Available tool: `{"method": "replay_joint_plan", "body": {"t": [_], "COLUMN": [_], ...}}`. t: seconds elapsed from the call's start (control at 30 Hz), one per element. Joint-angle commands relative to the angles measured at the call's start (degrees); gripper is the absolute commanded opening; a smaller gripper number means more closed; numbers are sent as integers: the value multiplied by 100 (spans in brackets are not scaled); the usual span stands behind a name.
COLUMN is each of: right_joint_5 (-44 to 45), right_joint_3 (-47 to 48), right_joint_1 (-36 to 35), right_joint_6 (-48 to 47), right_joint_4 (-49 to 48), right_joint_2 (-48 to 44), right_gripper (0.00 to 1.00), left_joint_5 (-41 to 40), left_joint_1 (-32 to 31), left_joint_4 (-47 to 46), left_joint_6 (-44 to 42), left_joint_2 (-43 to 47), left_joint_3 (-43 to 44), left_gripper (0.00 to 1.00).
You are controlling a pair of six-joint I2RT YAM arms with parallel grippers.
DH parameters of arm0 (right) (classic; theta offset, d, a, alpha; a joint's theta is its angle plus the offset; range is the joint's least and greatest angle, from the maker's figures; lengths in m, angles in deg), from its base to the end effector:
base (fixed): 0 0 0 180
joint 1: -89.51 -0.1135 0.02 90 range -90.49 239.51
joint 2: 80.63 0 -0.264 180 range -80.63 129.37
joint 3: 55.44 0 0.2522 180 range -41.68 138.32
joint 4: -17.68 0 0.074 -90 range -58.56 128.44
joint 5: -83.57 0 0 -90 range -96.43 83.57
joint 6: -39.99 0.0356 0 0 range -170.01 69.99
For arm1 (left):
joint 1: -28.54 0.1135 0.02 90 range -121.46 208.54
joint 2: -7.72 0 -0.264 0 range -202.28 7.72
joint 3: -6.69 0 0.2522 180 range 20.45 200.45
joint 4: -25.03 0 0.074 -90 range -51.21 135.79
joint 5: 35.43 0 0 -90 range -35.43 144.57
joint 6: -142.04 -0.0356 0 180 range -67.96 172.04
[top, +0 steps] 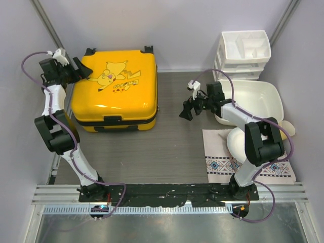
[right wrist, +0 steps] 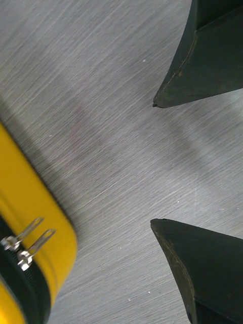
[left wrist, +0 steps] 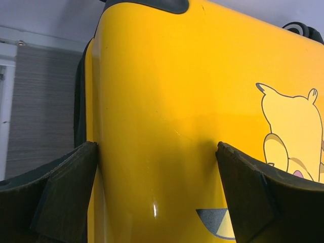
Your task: Open, take out, and arrange the luggage
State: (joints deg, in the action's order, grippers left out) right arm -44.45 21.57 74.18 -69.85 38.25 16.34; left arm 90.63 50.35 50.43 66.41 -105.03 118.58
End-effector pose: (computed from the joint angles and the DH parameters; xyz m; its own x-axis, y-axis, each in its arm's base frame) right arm 0.3478 0.1181 0.2231 -0.3656 -0.3775 -0.8508 -0.8333 0.5399 0.1185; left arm 0.4408 0.1538 0.3077 -0.4450 -0.3942 -0.8041 0.0819 0.8762 -0.4749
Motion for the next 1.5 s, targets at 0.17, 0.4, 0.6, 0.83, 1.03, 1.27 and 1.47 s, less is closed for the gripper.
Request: {"method": "replay_joint_plan", "body": {"t": [0.17, 0.4, 0.6, 0.83, 1.03, 1.27, 1.47], "right_joint_5": [-943, -857, -611, -548, -478, -460, -557], "right_joint_3": [-496, -1085, -1279, -1279, -1288, -1200, -1218], "right_joint_1": [-101, -523, -919, -1174, -1297, -1297, -1332], "right_joint_6": [-364, 31, 445, 516, 287, 6, 120], "right_joint_4": [-1347, -2964, -3940, -4459, -4741, -4785, -4856], "right_joint_2": [-240, -363, -162, 85, 278, 507, 542], "right_gripper": [76, 47, 43, 41, 38, 30, 25], "left_joint_5": [921, 833, 754, 754, 754, 772, 754], "left_joint_1": [-888, -888, -888, -888, -888, -879, -879], "left_joint_4": [1543, 1508, 1517, 1517, 1534, 1657, 1657], "left_joint_6": [180, 163, 40, 13, -4, -119, -128], "left_joint_2": [-634, -459, -318, -318, -353, -414, -415], "left_joint_3": [-541, -663, -874, -839, -699, -637, -628], "left_gripper": [91, 91, 91, 91, 91, 91, 91]}}
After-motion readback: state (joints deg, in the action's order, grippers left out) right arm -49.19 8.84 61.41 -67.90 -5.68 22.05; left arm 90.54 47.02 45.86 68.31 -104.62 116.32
